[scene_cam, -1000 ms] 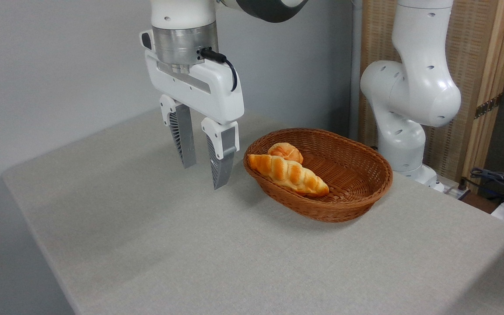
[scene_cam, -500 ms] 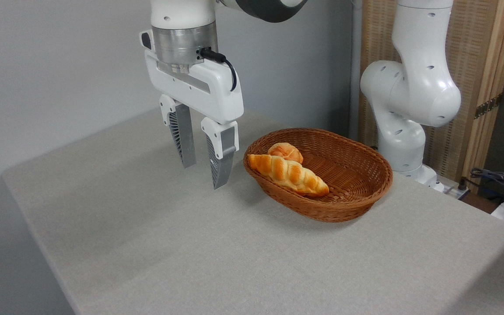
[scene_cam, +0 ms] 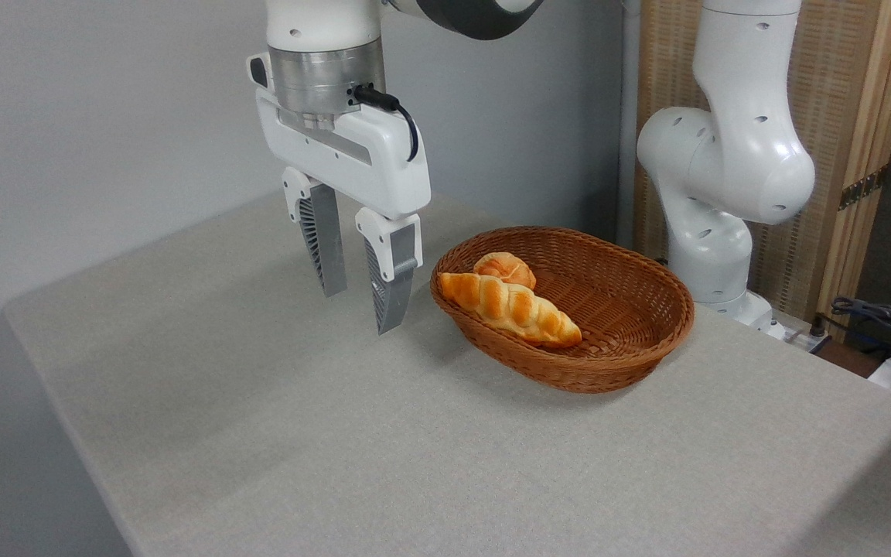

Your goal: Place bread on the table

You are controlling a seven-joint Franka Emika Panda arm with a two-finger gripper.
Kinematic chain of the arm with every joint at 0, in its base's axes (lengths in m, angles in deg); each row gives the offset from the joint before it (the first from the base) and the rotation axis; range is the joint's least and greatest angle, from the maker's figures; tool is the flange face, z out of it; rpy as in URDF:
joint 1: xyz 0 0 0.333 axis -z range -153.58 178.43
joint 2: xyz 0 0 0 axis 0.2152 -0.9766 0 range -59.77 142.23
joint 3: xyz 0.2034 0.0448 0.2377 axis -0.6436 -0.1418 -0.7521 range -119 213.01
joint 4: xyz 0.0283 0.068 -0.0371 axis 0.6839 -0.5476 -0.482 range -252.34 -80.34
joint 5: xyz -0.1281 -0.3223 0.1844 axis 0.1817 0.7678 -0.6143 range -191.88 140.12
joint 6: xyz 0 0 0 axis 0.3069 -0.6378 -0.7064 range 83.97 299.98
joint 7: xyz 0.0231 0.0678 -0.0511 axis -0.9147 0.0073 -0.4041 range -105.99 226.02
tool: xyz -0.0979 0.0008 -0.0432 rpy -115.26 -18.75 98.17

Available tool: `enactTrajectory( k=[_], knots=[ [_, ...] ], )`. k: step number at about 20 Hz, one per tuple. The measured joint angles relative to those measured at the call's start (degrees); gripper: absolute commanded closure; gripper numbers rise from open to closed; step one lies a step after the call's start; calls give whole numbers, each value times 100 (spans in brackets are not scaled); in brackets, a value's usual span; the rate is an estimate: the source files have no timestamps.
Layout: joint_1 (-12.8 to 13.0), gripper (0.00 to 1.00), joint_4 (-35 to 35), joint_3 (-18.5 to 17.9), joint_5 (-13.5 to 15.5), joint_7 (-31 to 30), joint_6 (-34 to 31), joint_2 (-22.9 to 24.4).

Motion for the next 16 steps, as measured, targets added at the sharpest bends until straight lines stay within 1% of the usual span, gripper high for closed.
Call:
enactTrajectory(
  k=[5, 8, 14, 16],
  knots=[
    [22, 0, -1, 42, 107, 0, -135, -7],
    [60, 0, -13, 128, 143, 0, -354, -18],
    [234, 0, -244, 207, 149, -3, -717, 15],
    [321, 0, -437, 218, 150, -3, -904, 145]
  ],
)
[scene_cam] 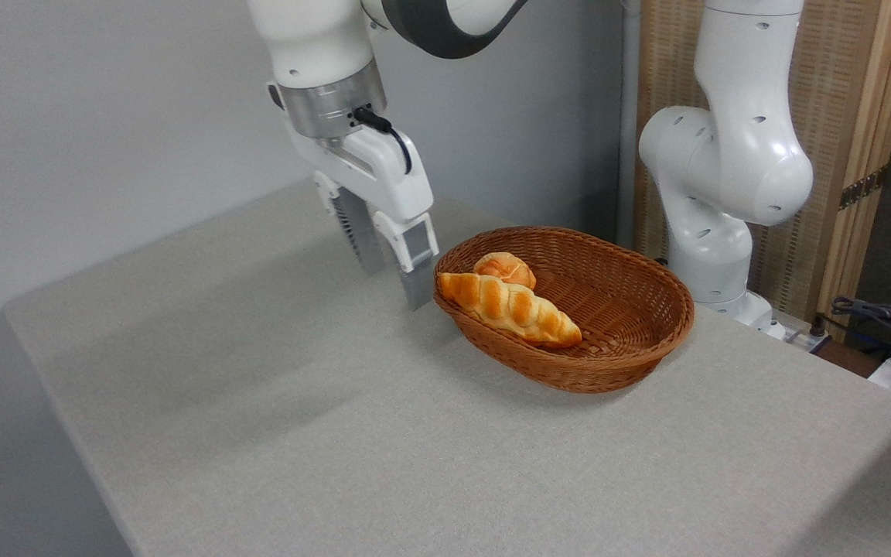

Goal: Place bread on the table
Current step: 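Move the gripper over the basket toward the small round orange bun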

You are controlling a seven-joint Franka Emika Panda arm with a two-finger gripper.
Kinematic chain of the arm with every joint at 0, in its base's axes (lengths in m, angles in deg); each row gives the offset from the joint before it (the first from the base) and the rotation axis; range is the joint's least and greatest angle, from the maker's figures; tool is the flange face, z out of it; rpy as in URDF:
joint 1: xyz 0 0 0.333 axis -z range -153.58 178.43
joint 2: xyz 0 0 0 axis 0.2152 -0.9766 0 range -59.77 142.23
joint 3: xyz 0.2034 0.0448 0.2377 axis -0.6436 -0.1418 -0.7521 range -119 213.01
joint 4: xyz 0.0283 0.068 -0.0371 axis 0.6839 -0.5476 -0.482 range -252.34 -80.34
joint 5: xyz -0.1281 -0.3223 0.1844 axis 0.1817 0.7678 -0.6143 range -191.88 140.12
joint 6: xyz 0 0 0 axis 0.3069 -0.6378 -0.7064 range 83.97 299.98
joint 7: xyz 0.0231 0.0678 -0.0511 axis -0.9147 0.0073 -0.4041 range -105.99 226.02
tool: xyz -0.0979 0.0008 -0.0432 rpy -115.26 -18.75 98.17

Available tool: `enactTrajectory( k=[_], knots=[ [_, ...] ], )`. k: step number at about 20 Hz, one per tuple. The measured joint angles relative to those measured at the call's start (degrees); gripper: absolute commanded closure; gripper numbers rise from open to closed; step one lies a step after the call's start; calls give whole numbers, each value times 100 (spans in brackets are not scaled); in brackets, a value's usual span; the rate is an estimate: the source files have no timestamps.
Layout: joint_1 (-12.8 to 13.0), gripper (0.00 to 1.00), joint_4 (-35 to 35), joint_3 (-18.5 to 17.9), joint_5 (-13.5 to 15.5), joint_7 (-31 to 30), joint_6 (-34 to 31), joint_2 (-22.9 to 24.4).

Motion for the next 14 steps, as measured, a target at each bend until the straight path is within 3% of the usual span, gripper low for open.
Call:
enactTrajectory(
  k=[7, 14],
  knots=[
    [27, 0, -727, -2, 0, 0, -605, 706],
    [97, 0, -1297, 2, 0, 0, -1001, 1071]
  ],
)
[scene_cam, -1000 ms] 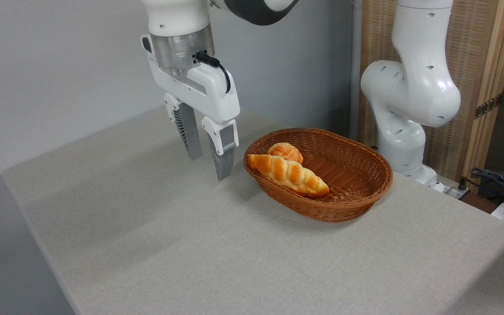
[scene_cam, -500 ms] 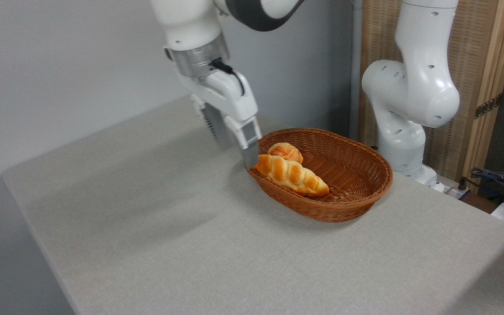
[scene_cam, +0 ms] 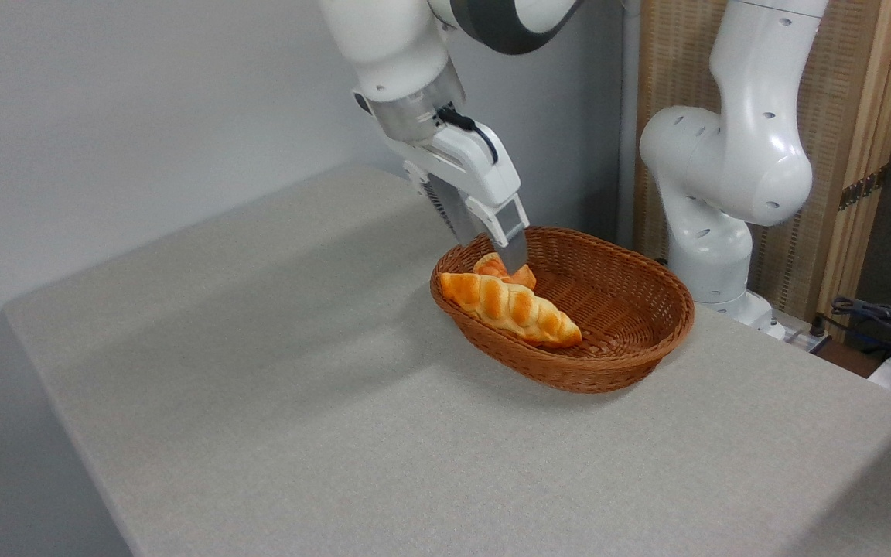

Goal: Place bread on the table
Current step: 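Move the gripper over the basket toward the small round orange bun, then lower the gripper onto the orange bun and close on it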

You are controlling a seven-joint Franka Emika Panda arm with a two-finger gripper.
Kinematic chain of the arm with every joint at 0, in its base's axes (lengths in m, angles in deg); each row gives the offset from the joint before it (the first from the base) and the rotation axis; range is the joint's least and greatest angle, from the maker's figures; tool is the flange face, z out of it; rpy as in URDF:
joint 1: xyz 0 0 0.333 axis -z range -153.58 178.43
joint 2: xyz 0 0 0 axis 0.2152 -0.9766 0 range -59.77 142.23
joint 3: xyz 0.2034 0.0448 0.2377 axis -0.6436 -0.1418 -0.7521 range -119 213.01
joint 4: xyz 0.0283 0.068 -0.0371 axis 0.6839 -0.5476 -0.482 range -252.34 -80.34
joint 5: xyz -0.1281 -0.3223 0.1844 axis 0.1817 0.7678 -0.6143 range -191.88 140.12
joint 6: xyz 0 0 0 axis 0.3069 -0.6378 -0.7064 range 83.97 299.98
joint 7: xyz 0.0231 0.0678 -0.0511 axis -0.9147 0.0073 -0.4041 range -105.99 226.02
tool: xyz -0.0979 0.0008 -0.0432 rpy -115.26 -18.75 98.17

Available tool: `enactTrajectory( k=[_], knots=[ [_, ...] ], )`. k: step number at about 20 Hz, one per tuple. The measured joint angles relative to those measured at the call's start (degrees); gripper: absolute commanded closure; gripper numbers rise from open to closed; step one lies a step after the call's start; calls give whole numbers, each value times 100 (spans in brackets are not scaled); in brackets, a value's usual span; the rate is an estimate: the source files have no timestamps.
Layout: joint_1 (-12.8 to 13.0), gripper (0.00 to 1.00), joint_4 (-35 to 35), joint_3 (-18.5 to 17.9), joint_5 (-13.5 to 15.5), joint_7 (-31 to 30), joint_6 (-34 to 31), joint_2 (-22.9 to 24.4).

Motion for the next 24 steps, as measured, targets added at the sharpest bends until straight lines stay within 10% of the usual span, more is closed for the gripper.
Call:
enactTrajectory(
  k=[21, 23, 24],
  knots=[
    [739, 0, -433, 16, 0, -1, -42, -526],
    [757, 15, -432, 16, 0, -1, -33, -582],
    [759, 39, -432, 16, 0, -1, -31, -597]
  ],
)
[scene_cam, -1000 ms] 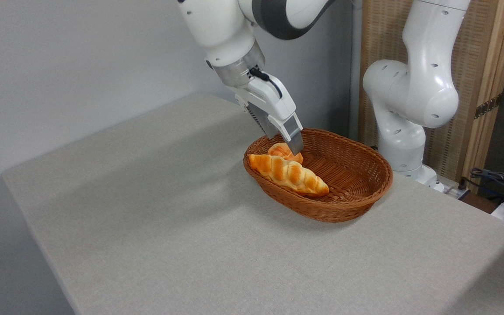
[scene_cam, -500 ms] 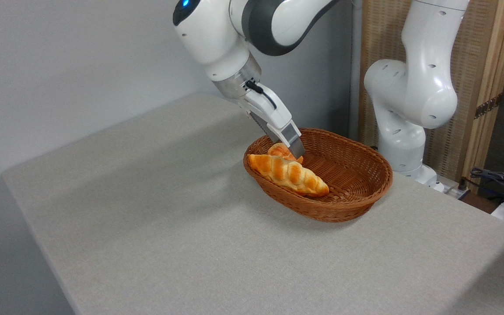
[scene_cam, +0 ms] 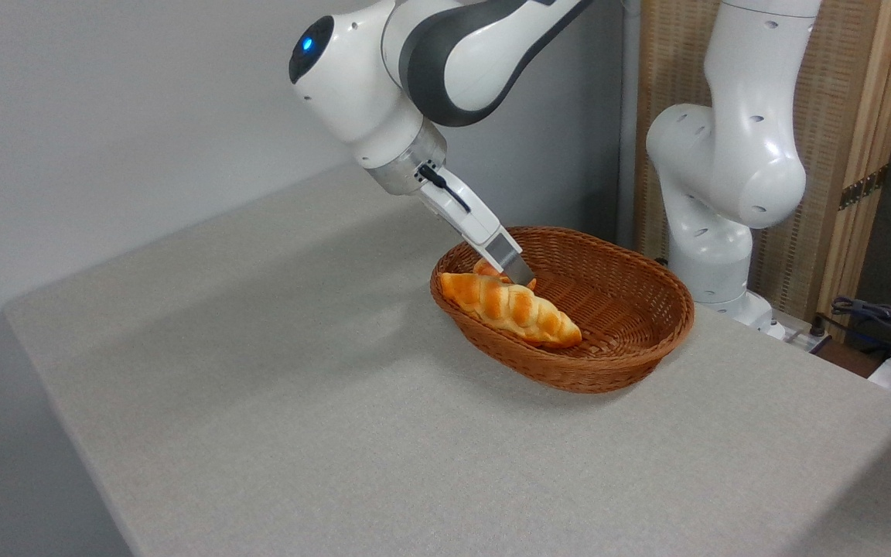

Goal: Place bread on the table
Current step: 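Lower the gripper onto the orange bun and close on it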

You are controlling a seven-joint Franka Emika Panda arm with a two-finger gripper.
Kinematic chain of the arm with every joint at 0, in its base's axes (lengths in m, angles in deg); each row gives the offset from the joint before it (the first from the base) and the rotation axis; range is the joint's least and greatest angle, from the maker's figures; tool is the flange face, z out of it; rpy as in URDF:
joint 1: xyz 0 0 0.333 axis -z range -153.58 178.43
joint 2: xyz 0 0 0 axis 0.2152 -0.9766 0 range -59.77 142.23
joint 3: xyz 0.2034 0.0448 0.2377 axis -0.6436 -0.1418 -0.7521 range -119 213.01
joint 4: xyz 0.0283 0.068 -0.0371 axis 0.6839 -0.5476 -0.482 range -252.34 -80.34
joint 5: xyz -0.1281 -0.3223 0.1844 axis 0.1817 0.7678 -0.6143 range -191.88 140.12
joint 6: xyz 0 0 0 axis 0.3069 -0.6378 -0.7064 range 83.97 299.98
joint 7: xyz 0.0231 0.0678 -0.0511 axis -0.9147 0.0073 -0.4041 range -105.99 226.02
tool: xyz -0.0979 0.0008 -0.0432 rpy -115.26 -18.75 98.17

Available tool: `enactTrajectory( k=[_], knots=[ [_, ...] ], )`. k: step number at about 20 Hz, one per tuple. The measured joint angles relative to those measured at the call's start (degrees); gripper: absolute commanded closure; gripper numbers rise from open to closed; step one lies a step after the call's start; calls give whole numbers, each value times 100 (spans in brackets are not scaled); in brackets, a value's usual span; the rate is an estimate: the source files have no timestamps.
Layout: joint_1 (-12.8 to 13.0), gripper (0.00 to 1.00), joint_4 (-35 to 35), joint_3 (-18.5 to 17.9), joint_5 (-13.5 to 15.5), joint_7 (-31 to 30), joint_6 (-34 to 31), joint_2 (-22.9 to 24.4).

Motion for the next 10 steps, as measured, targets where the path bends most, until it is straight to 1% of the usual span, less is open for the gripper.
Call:
enactTrajectory(
  k=[1, 3, 4, 10],
  knots=[
    [1, 49, 0, 0, 0, 0, 1, -16],
    [1, 56, 0, 0, 0, 0, 8, -28],
    [1, 58, 0, 0, 0, 0, 12, -29],
    [1, 57, 1, 0, 0, 0, 17, -29]
  ],
)
